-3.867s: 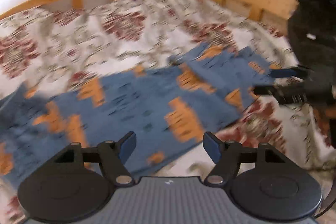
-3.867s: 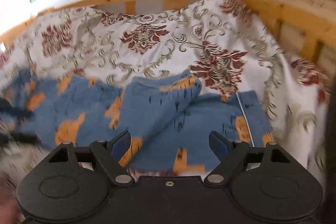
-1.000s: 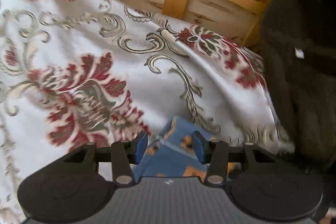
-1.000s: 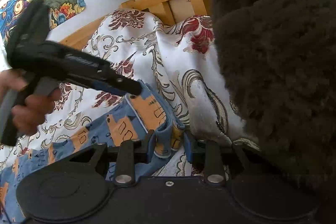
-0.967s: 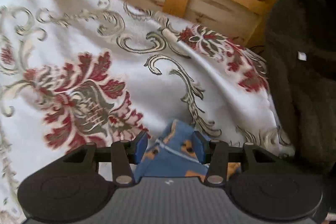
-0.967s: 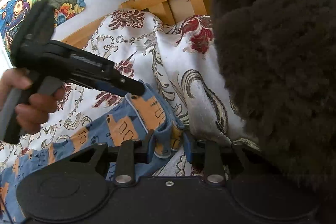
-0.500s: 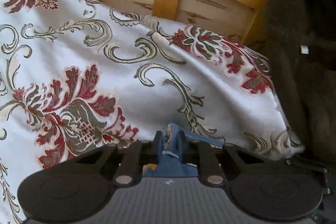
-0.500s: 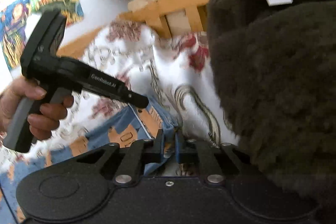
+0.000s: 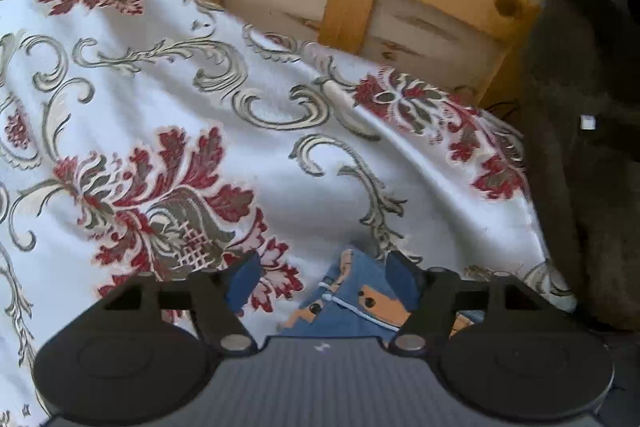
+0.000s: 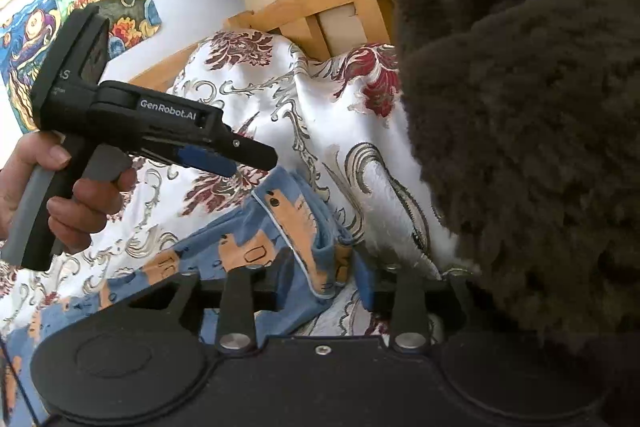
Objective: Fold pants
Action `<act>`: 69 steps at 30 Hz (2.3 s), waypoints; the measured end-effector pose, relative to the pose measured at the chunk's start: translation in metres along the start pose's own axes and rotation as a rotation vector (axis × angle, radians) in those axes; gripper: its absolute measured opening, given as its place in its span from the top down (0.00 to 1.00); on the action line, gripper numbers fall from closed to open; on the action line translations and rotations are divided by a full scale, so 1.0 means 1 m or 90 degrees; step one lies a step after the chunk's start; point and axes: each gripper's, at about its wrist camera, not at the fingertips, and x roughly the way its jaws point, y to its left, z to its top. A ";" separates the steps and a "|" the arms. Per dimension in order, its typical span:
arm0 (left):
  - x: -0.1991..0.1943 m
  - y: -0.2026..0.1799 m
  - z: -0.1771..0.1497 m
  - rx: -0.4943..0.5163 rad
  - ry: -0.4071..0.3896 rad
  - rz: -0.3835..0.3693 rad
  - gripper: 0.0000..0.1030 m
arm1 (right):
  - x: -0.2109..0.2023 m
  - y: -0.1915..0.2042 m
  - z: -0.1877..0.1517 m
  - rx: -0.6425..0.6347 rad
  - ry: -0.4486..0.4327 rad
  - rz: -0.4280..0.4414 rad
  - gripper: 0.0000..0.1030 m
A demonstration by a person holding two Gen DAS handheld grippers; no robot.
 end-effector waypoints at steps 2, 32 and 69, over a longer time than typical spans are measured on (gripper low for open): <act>0.006 0.001 0.006 0.011 0.026 -0.023 0.16 | 0.001 -0.001 0.001 0.007 0.004 0.012 0.56; 0.050 0.002 0.021 0.131 0.121 -0.075 0.68 | 0.011 -0.005 0.002 0.018 0.008 0.015 0.87; -0.159 0.022 -0.063 0.104 -0.117 -0.081 0.86 | -0.078 0.141 0.009 -0.224 -0.068 0.188 0.89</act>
